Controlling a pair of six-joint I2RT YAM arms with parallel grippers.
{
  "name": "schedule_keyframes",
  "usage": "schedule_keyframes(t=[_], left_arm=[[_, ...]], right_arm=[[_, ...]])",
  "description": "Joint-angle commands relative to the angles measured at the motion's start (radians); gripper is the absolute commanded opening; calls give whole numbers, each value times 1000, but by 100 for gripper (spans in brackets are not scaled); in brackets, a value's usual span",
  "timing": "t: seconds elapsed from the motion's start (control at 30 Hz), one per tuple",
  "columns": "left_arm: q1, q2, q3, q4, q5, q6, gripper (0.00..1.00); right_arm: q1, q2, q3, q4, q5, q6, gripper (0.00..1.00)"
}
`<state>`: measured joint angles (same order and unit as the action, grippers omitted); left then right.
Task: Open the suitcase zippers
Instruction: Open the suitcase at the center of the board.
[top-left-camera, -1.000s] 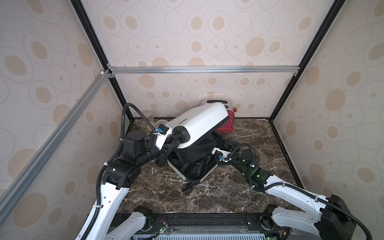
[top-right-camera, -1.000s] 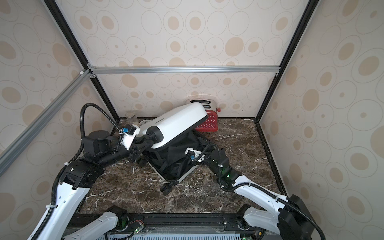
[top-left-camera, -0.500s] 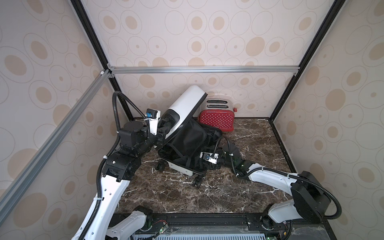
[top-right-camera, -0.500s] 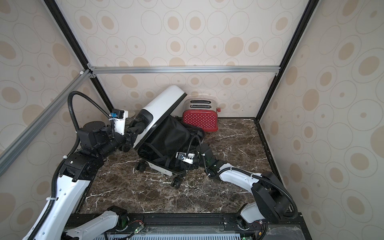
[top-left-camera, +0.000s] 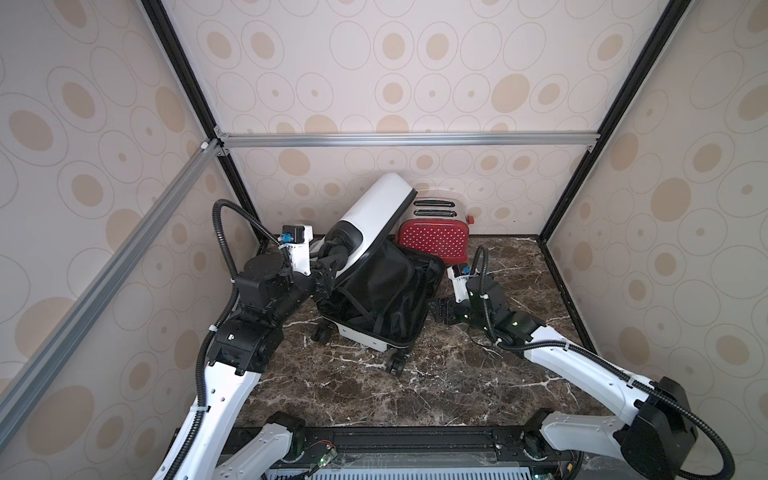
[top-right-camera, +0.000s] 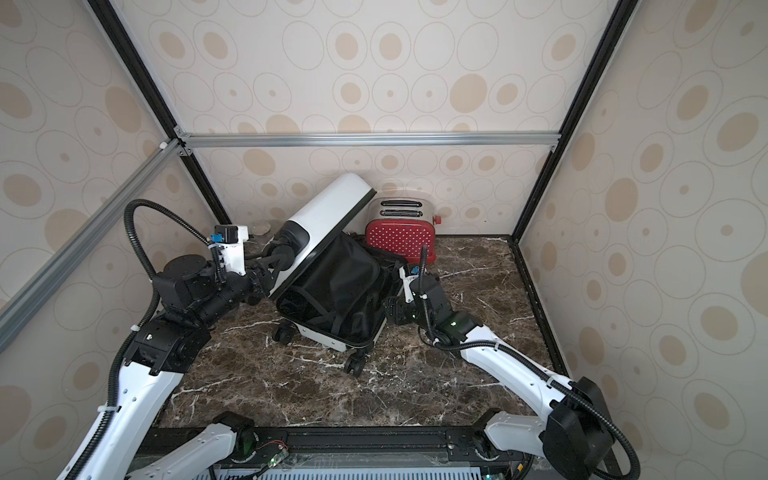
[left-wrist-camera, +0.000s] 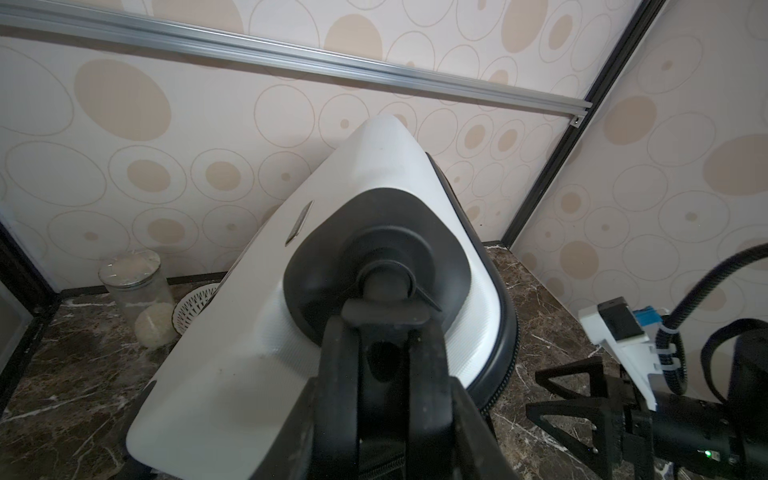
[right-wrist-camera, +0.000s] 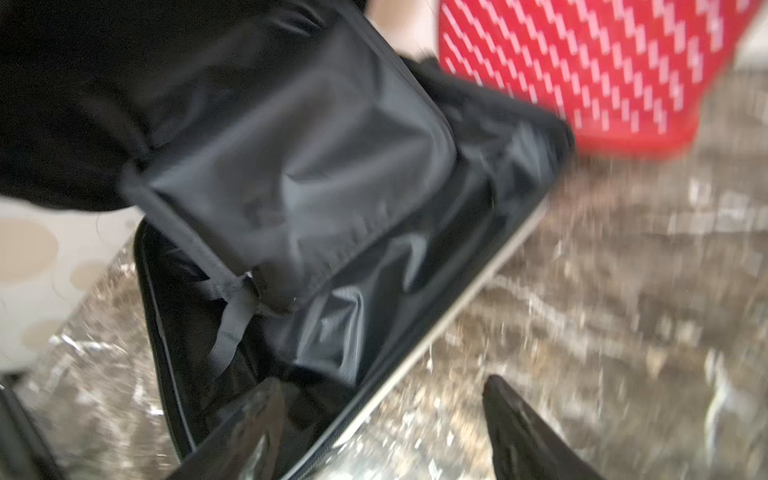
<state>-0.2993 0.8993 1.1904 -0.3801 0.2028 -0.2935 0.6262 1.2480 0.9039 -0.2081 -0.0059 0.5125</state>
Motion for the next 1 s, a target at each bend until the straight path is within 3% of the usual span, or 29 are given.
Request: schedule_keyframes(t=[0.0,0.13,0.3,0.5,0.73,0.83,0.97], left_arm=[[7,-39,25,153,11,-37,0],[8,-46,15,158,17,-39,0],[10,-58,-13,187,33,-60,0],[11,-60,-23,212,58,-91,0],[17,-77,-30,255,45,-142,0],[22,-96,-38,270,24,-159,0],[26,-128,-40,257,-41,-179,0]], right_arm=[[-5,67,32,-145,-60,331,76],[-9,140,38,-72,-113,450,71],[-15,234,86,28,-158,480,70],[-39,358,143,90,-119,487,63],[-55,477,207,1,-67,432,57],[-66,498,192,-9,-18,410,43],[-101,470,165,-33,26,358,12]])
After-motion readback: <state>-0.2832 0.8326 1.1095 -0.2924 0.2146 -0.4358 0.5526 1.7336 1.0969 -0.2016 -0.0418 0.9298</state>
